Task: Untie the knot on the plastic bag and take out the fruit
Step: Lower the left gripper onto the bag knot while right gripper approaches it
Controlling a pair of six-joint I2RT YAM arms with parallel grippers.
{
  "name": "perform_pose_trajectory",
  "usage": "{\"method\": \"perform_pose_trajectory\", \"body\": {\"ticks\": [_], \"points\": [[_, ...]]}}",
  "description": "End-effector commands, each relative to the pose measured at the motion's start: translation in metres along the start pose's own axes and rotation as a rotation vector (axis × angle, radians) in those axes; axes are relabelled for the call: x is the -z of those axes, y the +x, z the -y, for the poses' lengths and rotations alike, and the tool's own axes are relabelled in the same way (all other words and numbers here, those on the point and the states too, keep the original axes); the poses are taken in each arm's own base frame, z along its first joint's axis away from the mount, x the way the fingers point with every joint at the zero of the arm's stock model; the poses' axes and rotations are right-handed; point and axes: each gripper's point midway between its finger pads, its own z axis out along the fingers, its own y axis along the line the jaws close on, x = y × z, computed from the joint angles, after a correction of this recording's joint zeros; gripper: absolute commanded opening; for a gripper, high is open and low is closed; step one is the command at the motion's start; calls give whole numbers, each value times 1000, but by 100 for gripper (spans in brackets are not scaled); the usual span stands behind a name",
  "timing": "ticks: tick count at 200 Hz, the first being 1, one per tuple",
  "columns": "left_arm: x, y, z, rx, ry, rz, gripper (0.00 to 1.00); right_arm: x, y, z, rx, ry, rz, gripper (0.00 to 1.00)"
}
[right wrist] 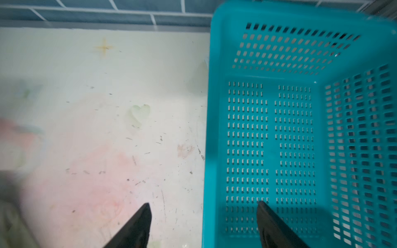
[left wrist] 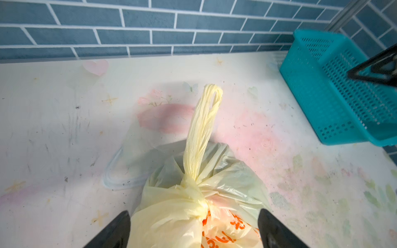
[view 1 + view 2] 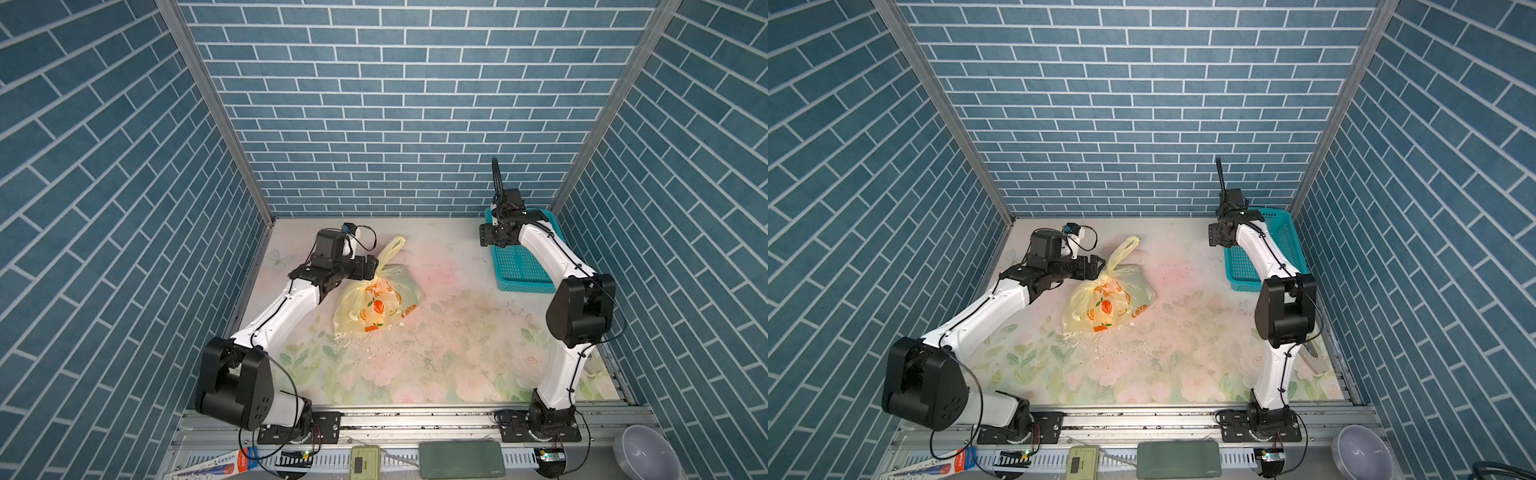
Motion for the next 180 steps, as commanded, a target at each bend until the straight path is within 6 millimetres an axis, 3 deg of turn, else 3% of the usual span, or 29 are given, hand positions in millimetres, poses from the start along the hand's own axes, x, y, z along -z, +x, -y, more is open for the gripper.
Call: {"method": "perform_pose_trajectory", "body": {"ticks": [1,52,74,82,102,131,180], "points": [[-11,39,-4,-51,-23,-199,89,24,19,-17,28,-57,-39,78],[-44,60,-8,-79,0,-381,74,48,31,-52,70,-126,-39,80],[-58,70,3,-93,48,-424,47,50,36,-61,76,-138,-42,80],[-61,72,9,-100,66,-429,37,51,38,-62,77,-141,-43,80],[-66,76,25,-107,113,-433,22,53,43,-62,71,-145,-40,80],[-65,77,53,-103,188,-416,7,55,51,-61,70,-149,-44,80],[-58,69,114,-96,340,-372,0,58,68,-65,67,-188,-56,80]]}}
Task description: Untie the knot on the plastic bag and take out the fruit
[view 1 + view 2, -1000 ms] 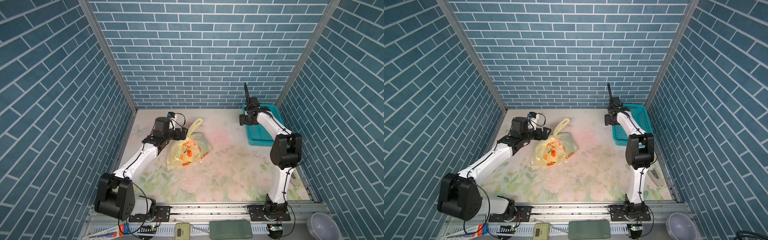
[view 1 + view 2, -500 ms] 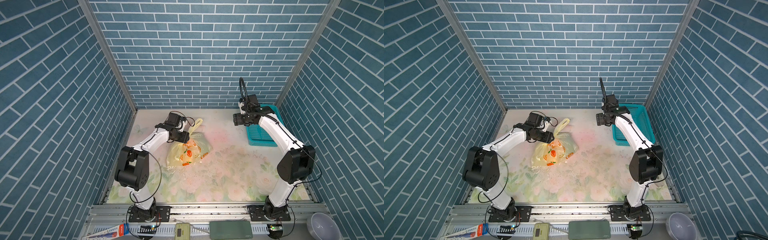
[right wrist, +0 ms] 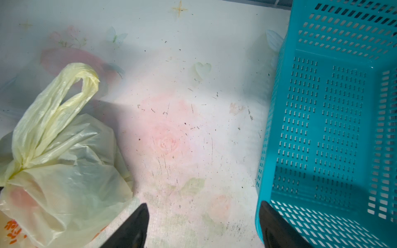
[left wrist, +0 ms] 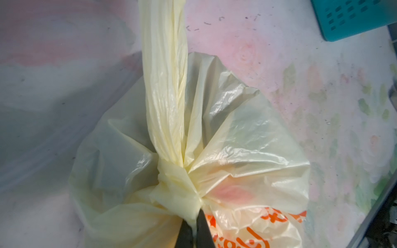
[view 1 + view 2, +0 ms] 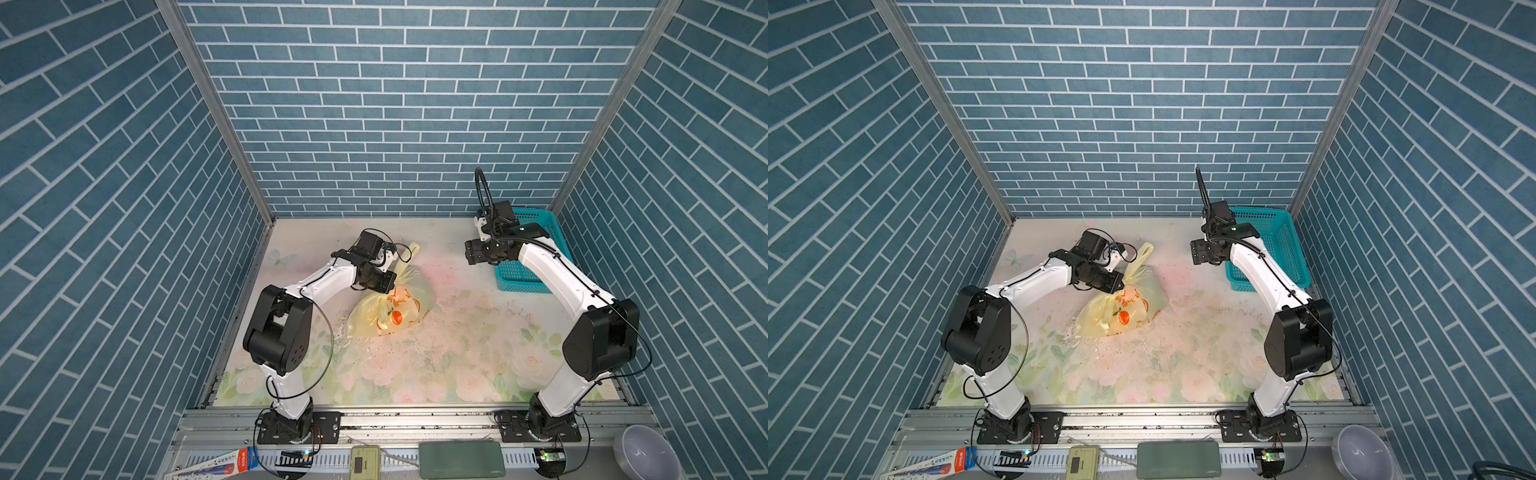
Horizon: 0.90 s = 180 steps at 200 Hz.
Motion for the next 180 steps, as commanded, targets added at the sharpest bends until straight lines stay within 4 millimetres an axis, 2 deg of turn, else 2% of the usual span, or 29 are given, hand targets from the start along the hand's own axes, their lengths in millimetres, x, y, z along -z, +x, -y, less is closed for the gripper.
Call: {"method": "perform_pose_trajectory", "body": {"ticks": [1,36,62,80,96,109,128,158,180], "points": [[5,-10,42,-28,109,38,0,6,8,-5,-23,-38,4,80],[-6,-6,82,-71,191,28,0,7,19,-8,-25,-59,-11,79],[-11,-1,97,-86,219,20,0,12,24,-12,-28,-87,-4,79],[-10,0,99,-86,216,19,0,14,30,-18,-25,-128,-5,79],[-4,-2,97,-93,196,33,8,17,36,-30,-9,-187,-6,79],[7,-5,96,-101,175,53,28,21,40,-41,10,-226,-7,79],[24,-8,90,-98,138,85,47,25,46,-61,40,-298,-8,79],[45,-6,73,-62,94,143,56,31,56,-91,82,-396,-16,79],[45,3,66,-39,90,142,57,33,63,-108,111,-448,-27,79]]}}
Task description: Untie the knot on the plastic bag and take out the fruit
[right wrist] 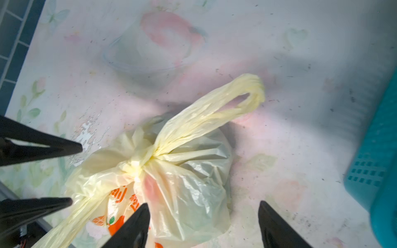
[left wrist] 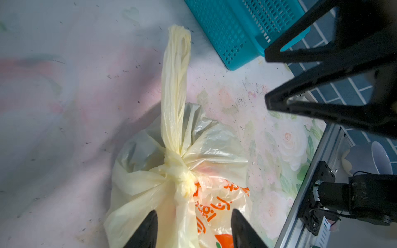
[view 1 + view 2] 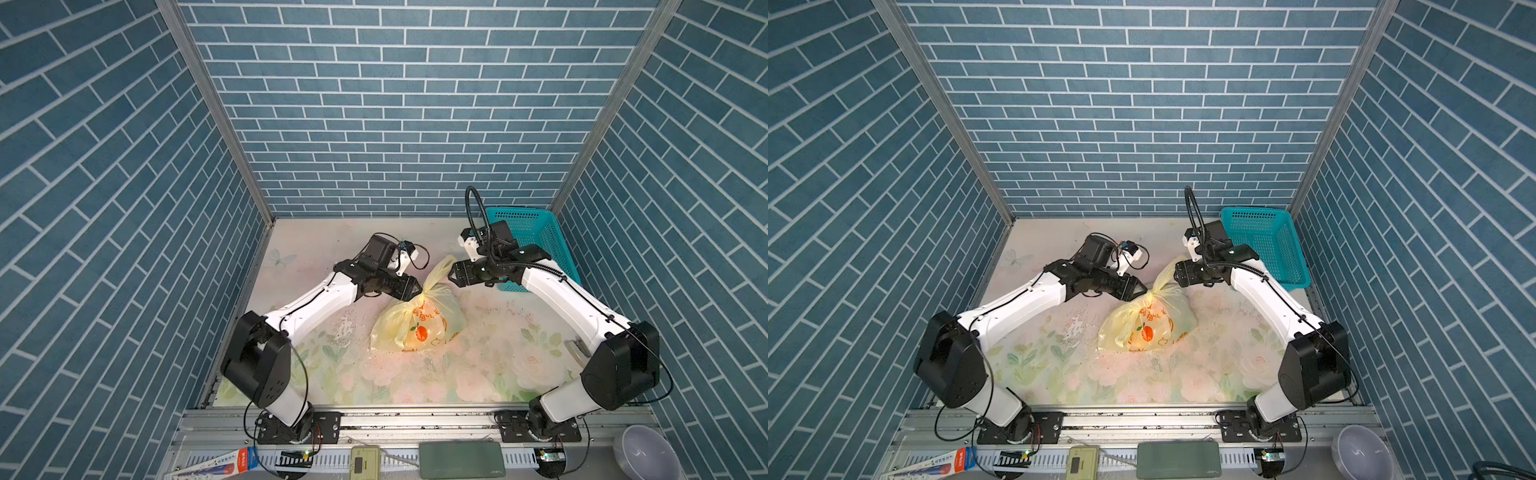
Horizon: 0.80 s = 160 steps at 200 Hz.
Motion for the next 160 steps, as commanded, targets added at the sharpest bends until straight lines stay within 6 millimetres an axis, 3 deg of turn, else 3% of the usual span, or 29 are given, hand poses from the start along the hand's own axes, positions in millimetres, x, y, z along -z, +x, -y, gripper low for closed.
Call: {"method": "perform_pose_trajectory", "body": {"ticks": [1,40,96,160], "points": [[-3,15,-15,40,-34,-20,57,0,7,-27,29,-104,-1,79],[-14,28,-16,65,-6,-31,56,-18,17,-49,88,-158,-44,78],[-26,37,-14,67,13,-64,56,-49,27,-52,94,-141,-81,74],[-38,47,-14,68,1,-103,31,-73,50,-51,104,-141,-140,65]]}}
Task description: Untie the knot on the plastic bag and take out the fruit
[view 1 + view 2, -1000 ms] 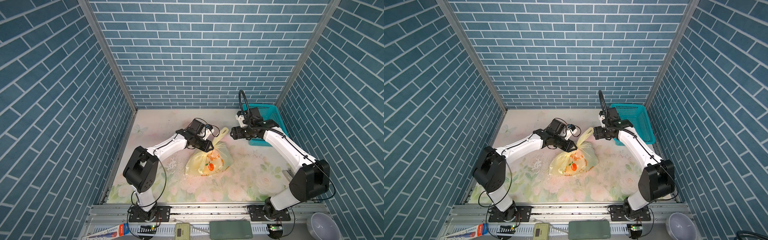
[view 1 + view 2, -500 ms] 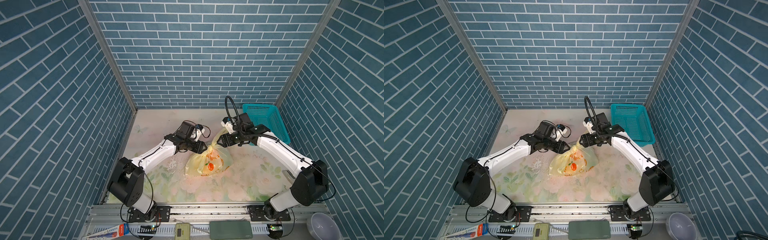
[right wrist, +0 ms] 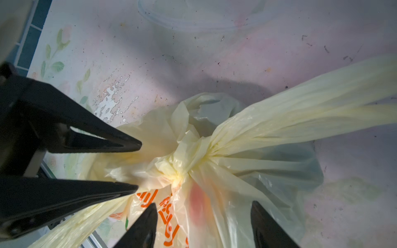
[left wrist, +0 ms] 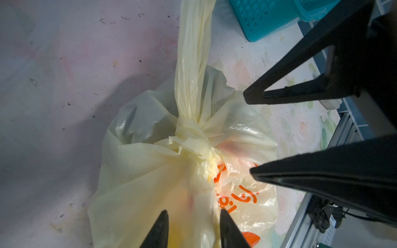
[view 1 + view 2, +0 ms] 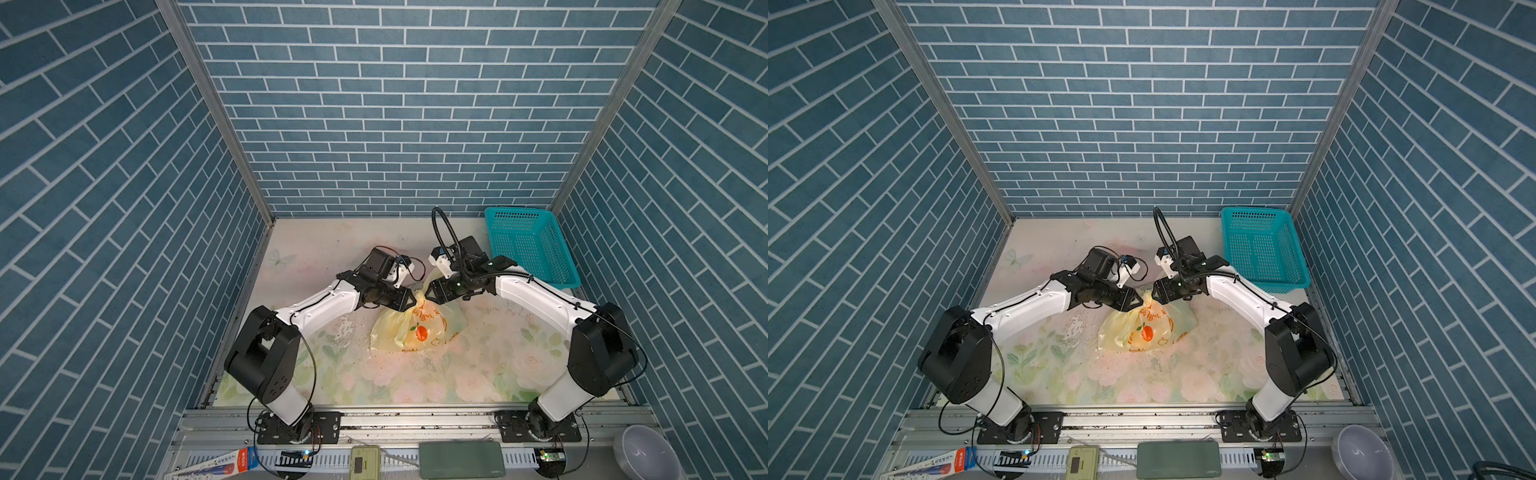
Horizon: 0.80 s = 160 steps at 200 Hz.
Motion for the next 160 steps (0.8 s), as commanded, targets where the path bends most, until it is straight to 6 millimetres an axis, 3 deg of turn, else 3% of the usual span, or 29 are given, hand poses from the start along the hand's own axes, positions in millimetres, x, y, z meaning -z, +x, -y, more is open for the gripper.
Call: {"method": "perform_pose_trajectory", "body": {"ticks": [1,47,87,119,152,160], "points": [[-2,0,-1,-3,-12,-2,30,-14,14,2,7,1,-36,65],[1,-8,0,-3,-18,35,7,-29,16,6,14,3,-38,57],[6,-13,2,-8,-17,65,0,-38,12,5,22,-15,-28,48],[10,-15,1,-10,-31,82,0,-43,14,2,25,-38,-46,28],[16,-18,-4,-11,-58,104,0,-40,20,5,28,-21,-47,0],[18,-19,-7,-8,-65,108,0,-37,21,6,29,-9,-41,0]]}}
